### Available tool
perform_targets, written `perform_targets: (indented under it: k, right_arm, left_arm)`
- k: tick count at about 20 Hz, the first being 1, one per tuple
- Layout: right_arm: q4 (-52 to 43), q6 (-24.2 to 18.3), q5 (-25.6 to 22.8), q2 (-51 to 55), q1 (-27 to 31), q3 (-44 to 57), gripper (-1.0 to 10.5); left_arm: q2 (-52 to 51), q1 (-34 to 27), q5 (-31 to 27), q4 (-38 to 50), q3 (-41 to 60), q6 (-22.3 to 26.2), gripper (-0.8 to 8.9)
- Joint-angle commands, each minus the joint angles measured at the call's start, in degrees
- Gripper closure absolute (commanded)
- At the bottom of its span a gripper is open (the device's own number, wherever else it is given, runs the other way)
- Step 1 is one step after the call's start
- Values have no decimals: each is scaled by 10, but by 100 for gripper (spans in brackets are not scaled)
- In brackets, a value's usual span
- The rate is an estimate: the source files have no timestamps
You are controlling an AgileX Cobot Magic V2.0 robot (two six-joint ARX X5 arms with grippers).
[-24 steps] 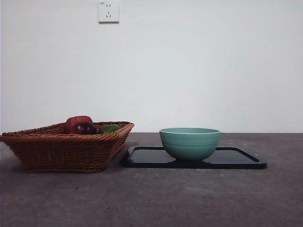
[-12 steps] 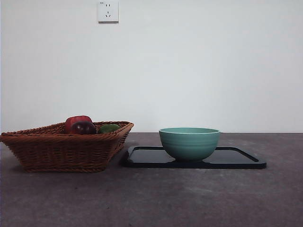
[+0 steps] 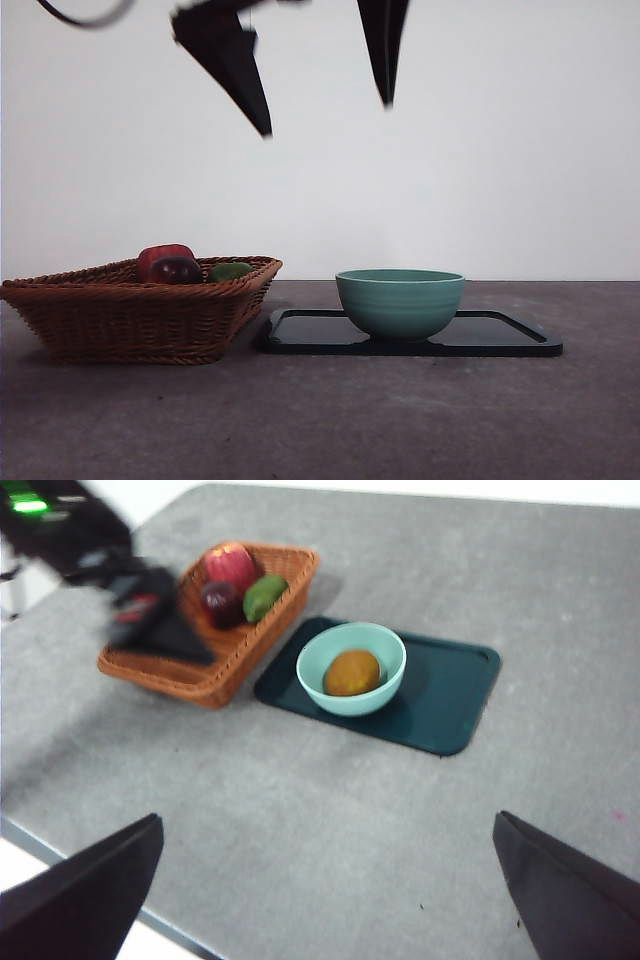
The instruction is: Pick up the wifruite, put it on the bowl, pick up the plate, put it on desk
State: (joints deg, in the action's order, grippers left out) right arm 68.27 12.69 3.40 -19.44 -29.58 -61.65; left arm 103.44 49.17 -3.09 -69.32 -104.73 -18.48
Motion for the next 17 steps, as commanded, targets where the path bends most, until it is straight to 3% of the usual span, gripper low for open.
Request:
perform_targets:
  k: [1, 7, 17]
  right_arm:
    - [-3, 2, 0, 0, -3, -6, 394]
    - [0, 2, 0, 0, -3, -6, 394]
    - [8, 2, 0, 0, -3, -6, 394]
  left_arm:
    - [76, -14, 1, -22, -78, 27, 286]
    - [228, -56, 59, -46, -236, 28, 287]
    - [271, -72, 66, 56, -256, 26, 291]
